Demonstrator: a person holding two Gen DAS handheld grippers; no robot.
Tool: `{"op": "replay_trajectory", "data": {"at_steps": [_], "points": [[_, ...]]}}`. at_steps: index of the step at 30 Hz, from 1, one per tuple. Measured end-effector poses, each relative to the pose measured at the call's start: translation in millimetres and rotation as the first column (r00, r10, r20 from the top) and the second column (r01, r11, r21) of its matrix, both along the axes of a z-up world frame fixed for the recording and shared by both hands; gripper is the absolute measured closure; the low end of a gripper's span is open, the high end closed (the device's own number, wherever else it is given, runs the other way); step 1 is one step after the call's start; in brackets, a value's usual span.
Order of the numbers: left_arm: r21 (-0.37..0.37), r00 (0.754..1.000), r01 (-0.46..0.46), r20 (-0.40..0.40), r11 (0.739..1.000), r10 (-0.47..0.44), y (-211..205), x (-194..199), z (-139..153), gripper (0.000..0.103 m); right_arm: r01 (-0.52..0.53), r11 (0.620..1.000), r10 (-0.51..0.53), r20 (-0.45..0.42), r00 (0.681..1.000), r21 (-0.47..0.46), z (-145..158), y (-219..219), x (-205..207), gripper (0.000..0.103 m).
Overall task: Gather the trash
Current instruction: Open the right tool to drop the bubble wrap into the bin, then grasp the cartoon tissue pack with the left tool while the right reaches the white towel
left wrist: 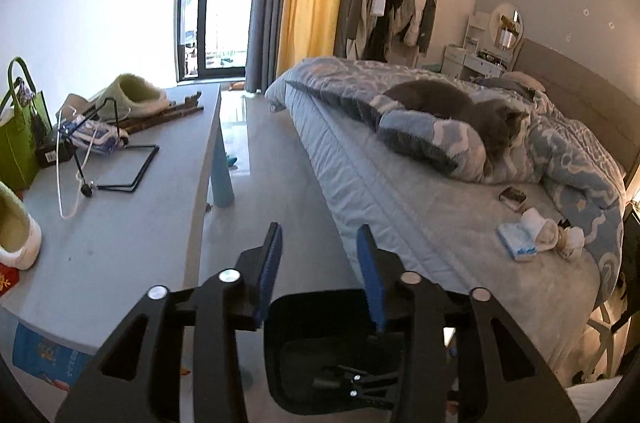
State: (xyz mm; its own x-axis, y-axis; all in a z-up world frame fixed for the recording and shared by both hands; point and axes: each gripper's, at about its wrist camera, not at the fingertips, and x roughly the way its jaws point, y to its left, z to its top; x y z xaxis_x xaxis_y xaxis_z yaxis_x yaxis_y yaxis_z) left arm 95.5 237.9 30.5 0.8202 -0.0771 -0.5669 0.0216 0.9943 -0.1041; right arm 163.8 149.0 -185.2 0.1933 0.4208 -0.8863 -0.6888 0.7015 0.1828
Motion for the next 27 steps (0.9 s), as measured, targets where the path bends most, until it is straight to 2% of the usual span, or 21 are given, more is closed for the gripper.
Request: {"op": "replay_trajectory", "data": {"at_steps": [3,11,17,20,27], "points": [[-0.022,1.0,0.011,0.003,1.0,-0.011,-11,4,3,0.051,-0.003,0.998,0.0,0.048,0.999,0.056,28,-13,-4,0.038],[-0.019,0.999,0.037,0.036,0.999,-0.037,-49,12,13,0.039,0.01,0.988,-0.036,0.163,0.986,0.156,86,-63,-10,0.035],[-0.031,0.998,0.041,0.059,0.999,-0.039,-70,17,18,0.027,0.043,0.981,-0.088,0.238,0.967,0.187,113,-103,-14,0.03],[-0.04,0.998,0.044,0.056,0.998,-0.042,-83,22,17,0.024,0.068,0.978,-0.126,0.298,0.946,0.197,128,-129,-15,0.025],[-0.013,0.995,0.082,0.05,0.997,-0.081,-123,32,11,0.016,0.141,0.968,-0.211,0.37,0.905,0.206,143,-187,-11,0.022]]}}
